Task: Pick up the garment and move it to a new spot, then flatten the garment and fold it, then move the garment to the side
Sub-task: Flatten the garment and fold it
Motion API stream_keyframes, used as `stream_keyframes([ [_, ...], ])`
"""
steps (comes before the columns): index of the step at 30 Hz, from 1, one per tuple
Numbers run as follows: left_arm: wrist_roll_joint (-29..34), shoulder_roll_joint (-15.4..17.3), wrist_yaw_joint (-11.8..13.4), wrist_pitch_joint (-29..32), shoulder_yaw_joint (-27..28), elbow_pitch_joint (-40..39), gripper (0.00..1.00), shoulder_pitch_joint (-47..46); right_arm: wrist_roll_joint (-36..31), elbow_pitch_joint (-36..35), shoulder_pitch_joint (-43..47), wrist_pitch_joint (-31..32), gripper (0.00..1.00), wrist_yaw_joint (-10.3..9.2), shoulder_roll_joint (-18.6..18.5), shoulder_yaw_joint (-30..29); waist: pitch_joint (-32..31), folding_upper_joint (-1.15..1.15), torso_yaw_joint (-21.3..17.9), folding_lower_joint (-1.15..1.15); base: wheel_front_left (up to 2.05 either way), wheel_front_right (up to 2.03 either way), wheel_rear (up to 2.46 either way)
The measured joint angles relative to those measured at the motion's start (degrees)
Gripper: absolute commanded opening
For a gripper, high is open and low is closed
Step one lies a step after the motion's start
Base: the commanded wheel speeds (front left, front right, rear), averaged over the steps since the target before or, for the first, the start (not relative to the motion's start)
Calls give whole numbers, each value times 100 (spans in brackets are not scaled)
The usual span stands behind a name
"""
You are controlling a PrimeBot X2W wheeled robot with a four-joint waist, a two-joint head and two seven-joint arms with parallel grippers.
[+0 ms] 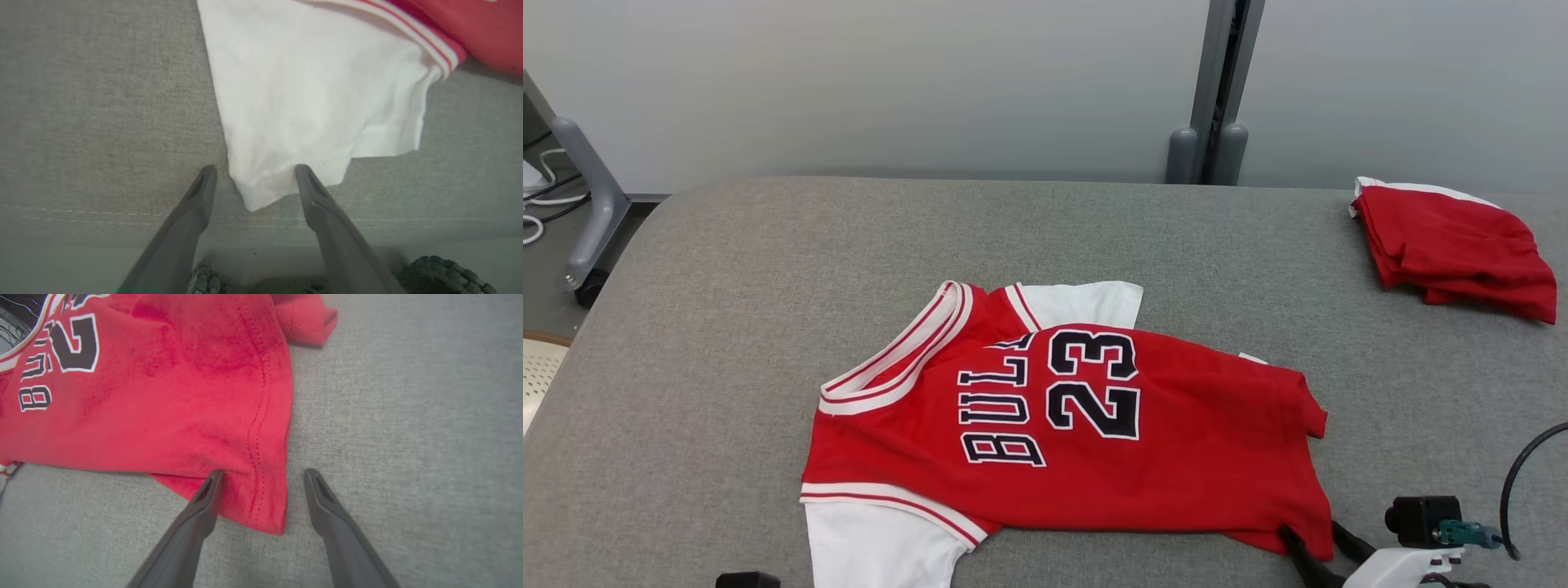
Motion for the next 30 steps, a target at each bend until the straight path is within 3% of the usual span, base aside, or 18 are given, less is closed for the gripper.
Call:
stream_keyframes([
  [5, -119, -77, -131, 7, -36, 226, 100, -103, 105, 75, -102, -81, 100, -1, -20, 174, 44, 0, 15, 0, 0, 0, 0],
  [6, -154, -85, -180, -10, -41, 243, 94, -123, 140, 89, -135, -81, 100, -2, -24, 221, 49, 0, 14, 0, 0, 0, 0],
  [7, -179, -96, -210, -40, -35, 261, 52, -127, 167, 93, -155, -82, 100, -3, -37, 263, 55, 0, 14, 0, 0, 0, 0],
  [8, -201, -101, -229, -60, -42, 280, 23, -133, 198, 96, -166, -98, 93, -9, -55, 304, 58, 0, 16, 0, 0, 0, 0],
  [9, -201, -104, -246, -70, -40, 299, 0, -147, 208, 102, -177, -108, 62, -9, -70, 333, 60, 0, 18, 0, 0, 0, 0],
  [12, -214, -105, -281, -108, -60, 342, 0, -218, 286, 141, -219, -162, 9, -10, -133, 443, 43, 0, 25, 0, 0, 0, 0],
  [13, -235, -104, -312, -109, -64, 347, 0, -218, 321, 152, -226, -179, 0, -8, -136, 485, 30, 0, 27, 0, 0, 0, 0],
  [24, -454, -38, -432, -55, -16, -24, 0, -100, 811, -70, -122, -431, 0, -8, -165, 739, -210, 0, 20, 0, 0, 0, 0],
  [30, -694, 301, -378, 346, 163, -1060, 0, 288, 1321, -975, 295, -233, 0, -8, -684, 882, -304, 0, 41, 0, 0, 0, 0],
])
